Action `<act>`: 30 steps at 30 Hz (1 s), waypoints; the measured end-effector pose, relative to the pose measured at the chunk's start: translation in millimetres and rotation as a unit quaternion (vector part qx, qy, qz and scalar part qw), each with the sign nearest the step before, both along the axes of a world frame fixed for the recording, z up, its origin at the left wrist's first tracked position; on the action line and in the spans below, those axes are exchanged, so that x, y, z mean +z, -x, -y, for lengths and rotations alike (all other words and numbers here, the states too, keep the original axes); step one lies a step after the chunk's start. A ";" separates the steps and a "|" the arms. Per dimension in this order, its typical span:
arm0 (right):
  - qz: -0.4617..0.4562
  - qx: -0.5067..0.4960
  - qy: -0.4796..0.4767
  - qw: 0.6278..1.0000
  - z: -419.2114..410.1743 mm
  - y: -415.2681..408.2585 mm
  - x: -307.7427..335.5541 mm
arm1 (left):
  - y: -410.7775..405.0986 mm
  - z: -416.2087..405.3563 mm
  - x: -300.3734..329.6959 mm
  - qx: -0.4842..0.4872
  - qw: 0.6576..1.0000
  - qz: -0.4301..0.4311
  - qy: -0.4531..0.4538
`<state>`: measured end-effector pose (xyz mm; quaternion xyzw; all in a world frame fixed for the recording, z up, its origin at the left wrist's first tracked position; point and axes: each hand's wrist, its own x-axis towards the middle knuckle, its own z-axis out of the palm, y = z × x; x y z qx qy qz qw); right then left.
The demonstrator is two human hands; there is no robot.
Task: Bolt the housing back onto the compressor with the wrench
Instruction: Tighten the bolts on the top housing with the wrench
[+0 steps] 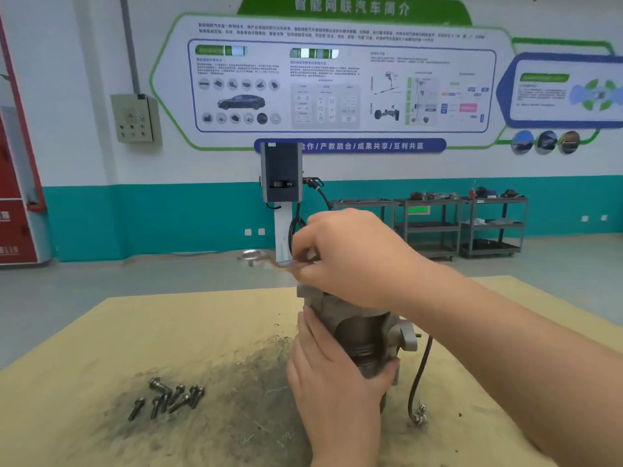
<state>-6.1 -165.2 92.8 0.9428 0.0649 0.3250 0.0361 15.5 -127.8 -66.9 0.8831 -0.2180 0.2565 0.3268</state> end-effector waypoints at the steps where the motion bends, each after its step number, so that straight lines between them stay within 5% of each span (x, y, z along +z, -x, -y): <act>1: -0.068 -0.030 0.009 0.997 -3.1 -19.3 12.9 | -0.5 0.1 0.0 0.001 1.000 0.001 -0.004; 4: -0.233 -0.113 -0.062 0.964 16.6 -70.4 41.4 | -1.3 0.1 -0.9 0.002 1.000 0.010 -0.019; 7: -0.329 -0.174 -0.354 0.858 64.6 -81.5 48.9 | -2.9 -1.4 -1.9 -0.002 1.000 0.013 -0.027; 10: -0.236 -0.107 -0.689 0.677 113.2 -53.6 26.8 | -4.5 -1.8 -2.4 0.003 1.000 0.019 -0.023; 13: -0.074 0.013 -0.877 0.475 124.3 -5.6 -1.0 | -3.6 -0.6 -3.2 0.008 0.999 0.028 -0.014; 15: 0.024 0.125 -0.893 0.431 116.3 29.8 -21.6 | -1.8 -0.7 -3.6 0.009 0.999 0.030 -0.008; 16: 0.059 0.172 -0.870 0.458 104.8 48.3 -31.2 | -0.9 -1.0 -3.5 0.009 1.000 0.029 -0.007; 17: 0.095 0.198 -0.820 0.528 90.9 63.7 -40.7 | -0.1 -0.9 -3.5 0.009 1.000 0.028 -0.008; 20: 0.177 0.144 -0.453 0.862 42.8 82.0 -52.9 | 1.2 -1.0 -2.8 0.008 1.000 0.019 -0.010; 21: 0.171 0.109 -0.301 0.932 32.0 76.9 -50.6 | 1.1 -0.9 -2.6 0.007 1.000 0.015 -0.010; 23: 0.104 0.070 -0.128 0.984 10.5 53.6 -30.1 | 0.5 -0.6 -1.8 0.003 1.000 0.007 -0.006; 25: 0.004 0.036 -0.085 0.996 -1.9 17.1 -6.5 | -0.8 -0.5 -0.5 0.000 1.000 -0.002 -0.004; 30: -0.172 -0.170 0.035 0.970 13.0 -69.2 34.0 | -3.3 1.0 -1.7 -0.005 1.000 0.003 -0.016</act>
